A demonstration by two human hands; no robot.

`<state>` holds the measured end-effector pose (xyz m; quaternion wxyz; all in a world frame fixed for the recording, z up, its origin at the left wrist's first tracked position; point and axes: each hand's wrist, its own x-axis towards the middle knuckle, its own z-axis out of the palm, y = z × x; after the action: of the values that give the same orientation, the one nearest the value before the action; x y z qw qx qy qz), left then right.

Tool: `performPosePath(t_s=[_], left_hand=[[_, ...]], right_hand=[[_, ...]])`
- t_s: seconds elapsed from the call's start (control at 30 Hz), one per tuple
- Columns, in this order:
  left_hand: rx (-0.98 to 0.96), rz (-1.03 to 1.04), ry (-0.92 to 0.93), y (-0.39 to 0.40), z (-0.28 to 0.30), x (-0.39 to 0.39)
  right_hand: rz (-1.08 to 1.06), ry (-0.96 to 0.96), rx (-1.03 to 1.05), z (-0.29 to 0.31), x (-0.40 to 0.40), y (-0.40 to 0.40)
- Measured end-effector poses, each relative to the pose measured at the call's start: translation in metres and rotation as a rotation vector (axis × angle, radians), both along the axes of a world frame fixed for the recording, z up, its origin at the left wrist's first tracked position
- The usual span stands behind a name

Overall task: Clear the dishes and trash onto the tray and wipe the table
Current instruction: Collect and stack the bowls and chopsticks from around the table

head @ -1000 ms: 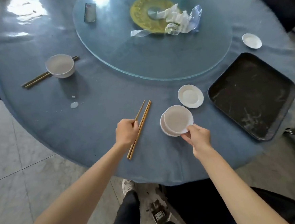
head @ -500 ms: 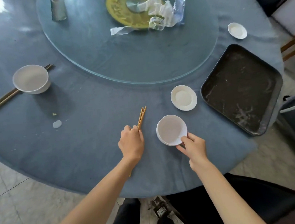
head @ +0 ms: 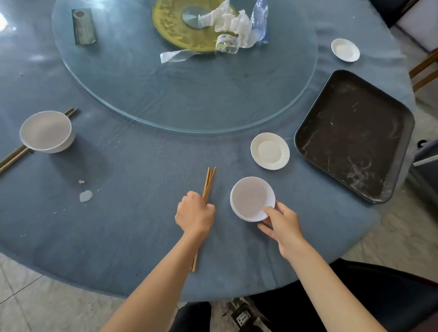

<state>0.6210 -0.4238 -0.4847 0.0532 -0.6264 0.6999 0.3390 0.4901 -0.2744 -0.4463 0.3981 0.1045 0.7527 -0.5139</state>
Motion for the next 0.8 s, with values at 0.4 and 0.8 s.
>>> performPosePath(t_s=[0.4, 0.8], left_hand=[[0.062, -0.189, -0.11, -0.008, 0.009, -0.001], [0.102, -0.111, 0.081, -0.017, 0.012, 0.027]], right_hand=[[-0.122, -0.16, -0.164, -0.003, 0.018, 0.002], [-0.188, -0.144, -0.196, -0.001, 0.036, -0.001]])
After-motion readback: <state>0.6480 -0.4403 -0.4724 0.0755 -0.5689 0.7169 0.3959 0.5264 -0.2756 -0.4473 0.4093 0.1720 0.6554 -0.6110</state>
